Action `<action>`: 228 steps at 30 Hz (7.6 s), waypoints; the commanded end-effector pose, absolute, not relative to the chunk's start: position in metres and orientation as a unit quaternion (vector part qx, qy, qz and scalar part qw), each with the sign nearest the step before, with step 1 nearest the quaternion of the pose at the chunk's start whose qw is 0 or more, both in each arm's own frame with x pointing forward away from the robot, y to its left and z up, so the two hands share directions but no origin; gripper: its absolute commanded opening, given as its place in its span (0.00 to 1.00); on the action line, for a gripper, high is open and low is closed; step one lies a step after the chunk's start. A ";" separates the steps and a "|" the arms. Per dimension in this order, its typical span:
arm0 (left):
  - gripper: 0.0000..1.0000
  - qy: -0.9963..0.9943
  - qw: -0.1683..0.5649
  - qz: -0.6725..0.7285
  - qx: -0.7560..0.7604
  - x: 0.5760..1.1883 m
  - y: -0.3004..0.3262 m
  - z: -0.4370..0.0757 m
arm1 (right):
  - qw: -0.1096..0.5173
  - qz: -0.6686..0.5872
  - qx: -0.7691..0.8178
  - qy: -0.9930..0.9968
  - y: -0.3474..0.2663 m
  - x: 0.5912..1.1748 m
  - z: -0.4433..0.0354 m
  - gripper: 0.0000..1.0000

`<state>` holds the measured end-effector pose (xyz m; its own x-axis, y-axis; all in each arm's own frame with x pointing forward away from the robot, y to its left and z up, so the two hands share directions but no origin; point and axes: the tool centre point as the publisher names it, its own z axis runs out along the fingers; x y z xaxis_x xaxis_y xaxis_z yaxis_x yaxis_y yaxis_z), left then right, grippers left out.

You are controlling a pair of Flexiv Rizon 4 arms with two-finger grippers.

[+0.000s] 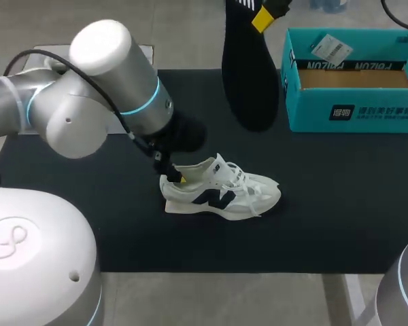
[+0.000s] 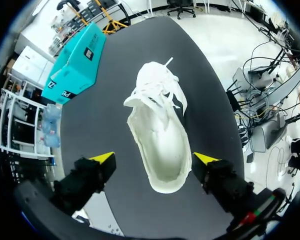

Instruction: Take the shoe out of the shoebox, open the shoe tongue, remove and reinsert the insole, then place the shoe into the shoebox

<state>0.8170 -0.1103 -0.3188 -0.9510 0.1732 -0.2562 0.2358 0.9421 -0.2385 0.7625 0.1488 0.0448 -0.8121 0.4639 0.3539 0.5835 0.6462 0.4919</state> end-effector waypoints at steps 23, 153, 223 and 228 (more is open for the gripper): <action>0.00 0.990 0.052 -0.083 0.103 0.850 -0.129 -0.388 | 0.098 -0.304 -0.291 -0.902 0.149 0.763 0.044 0.00; 1.00 0.714 0.279 -0.610 0.198 0.847 -0.170 -0.244 | 0.084 -0.298 -0.317 -0.896 0.126 0.737 0.080 0.00; 1.00 0.503 0.404 -0.601 0.472 0.829 -0.240 -0.165 | 0.084 -0.298 -0.317 -0.896 0.126 0.737 0.080 0.00; 1.00 0.503 0.404 -0.601 0.472 0.829 -0.240 -0.165 | 0.084 -0.298 -0.317 -0.896 0.126 0.737 0.080 0.00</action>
